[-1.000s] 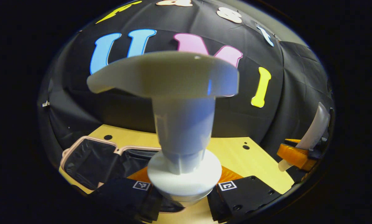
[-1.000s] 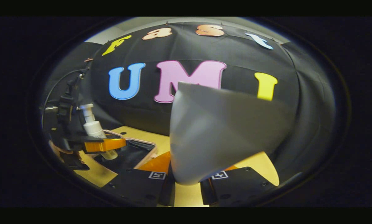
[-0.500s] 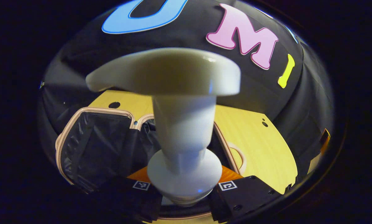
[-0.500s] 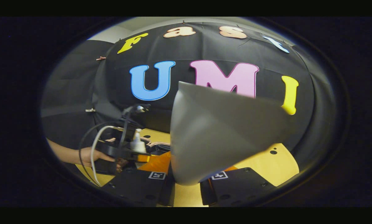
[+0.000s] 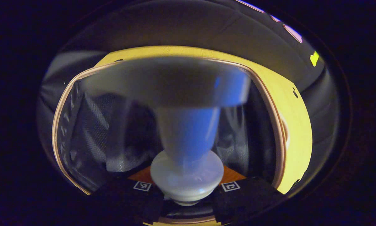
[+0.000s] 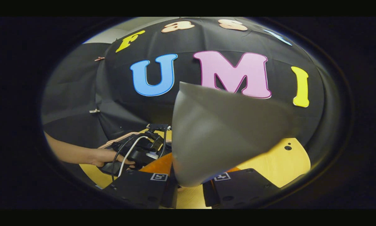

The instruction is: First open the suitcase, pack the skin care products into it, and then close the suitcase.

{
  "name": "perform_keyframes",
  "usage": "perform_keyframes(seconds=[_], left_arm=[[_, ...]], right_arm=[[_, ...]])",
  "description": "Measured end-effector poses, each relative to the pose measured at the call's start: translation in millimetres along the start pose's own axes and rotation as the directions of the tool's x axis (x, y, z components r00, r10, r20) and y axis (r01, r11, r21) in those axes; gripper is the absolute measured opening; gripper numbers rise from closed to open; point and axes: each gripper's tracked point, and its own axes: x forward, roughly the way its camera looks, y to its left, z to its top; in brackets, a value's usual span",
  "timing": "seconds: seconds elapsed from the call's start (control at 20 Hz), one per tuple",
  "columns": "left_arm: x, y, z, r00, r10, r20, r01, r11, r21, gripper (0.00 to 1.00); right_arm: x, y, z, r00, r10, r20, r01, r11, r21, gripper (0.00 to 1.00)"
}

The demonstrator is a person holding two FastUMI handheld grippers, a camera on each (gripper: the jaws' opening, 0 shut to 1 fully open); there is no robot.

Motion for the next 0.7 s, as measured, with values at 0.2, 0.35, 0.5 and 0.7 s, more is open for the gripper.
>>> perform_keyframes(seconds=[0.2,0.35,0.5,0.7], left_arm=[[-30,0,28,0.991,0.014,0.132,-0.010,0.999,-0.037,0.88],[-71,14,46,0.953,0.040,0.300,-0.019,0.997,-0.075,0.96],[-123,45,57,0.880,0.101,0.463,-0.059,0.993,-0.104,0.96],[-188,115,52,0.771,0.264,0.579,-0.215,0.965,-0.153,0.96]], right_arm=[[16,-11,4,1.000,0.004,-0.019,-0.004,1.000,0.014,0.31],[31,-2,-4,0.997,0.028,-0.069,-0.026,0.999,0.021,0.31],[48,15,-17,0.990,0.049,-0.129,-0.045,0.998,0.032,0.31],[80,44,-47,0.970,0.070,-0.231,-0.050,0.995,0.090,0.31]])
